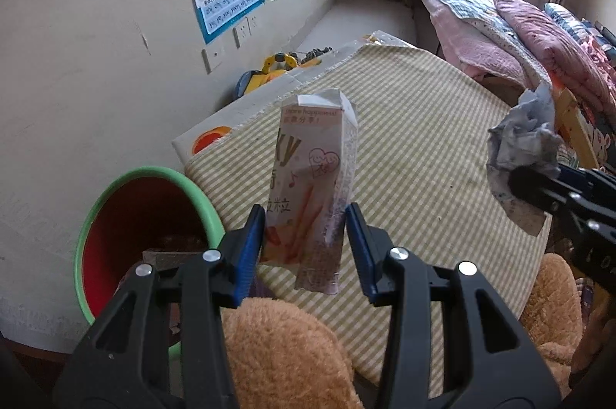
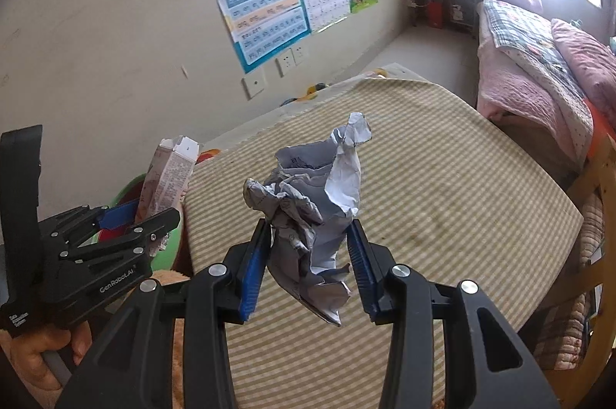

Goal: Collect trash
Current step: 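Carry the snack box and crumpled grey paper over the red bucket with both grippers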

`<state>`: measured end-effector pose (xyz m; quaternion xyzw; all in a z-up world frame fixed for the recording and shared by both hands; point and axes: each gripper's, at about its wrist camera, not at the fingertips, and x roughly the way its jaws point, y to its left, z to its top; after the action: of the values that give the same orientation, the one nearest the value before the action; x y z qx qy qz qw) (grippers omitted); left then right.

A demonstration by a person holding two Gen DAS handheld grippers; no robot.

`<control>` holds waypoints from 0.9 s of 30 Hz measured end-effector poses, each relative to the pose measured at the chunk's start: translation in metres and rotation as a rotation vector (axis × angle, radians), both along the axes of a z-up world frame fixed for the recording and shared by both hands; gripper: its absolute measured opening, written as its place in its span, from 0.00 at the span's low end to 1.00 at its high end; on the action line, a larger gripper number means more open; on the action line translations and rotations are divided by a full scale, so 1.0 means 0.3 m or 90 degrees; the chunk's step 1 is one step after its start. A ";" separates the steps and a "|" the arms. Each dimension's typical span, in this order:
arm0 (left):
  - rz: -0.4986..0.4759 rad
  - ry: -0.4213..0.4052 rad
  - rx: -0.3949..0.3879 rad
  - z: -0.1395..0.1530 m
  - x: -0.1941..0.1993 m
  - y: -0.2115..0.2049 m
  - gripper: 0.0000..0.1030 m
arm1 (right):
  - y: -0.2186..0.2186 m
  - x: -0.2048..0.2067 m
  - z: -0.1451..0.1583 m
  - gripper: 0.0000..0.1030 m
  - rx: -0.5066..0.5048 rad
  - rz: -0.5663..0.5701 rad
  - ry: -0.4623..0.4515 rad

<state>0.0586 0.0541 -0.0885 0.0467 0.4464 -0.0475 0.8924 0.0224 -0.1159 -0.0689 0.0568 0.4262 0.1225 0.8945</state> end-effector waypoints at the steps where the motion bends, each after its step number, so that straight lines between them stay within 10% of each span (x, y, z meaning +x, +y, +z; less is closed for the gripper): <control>1: 0.004 -0.004 -0.002 0.007 -0.007 0.011 0.41 | 0.008 -0.002 0.003 0.39 -0.001 0.003 0.000; 27: 0.112 -0.023 -0.029 0.003 -0.097 0.322 0.41 | 0.257 -0.019 0.030 0.41 -0.043 0.081 0.012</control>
<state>0.0295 0.1507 -0.0876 -0.0118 0.4312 0.0216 0.9019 0.0166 -0.0387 -0.0601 0.0003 0.4414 0.1641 0.8822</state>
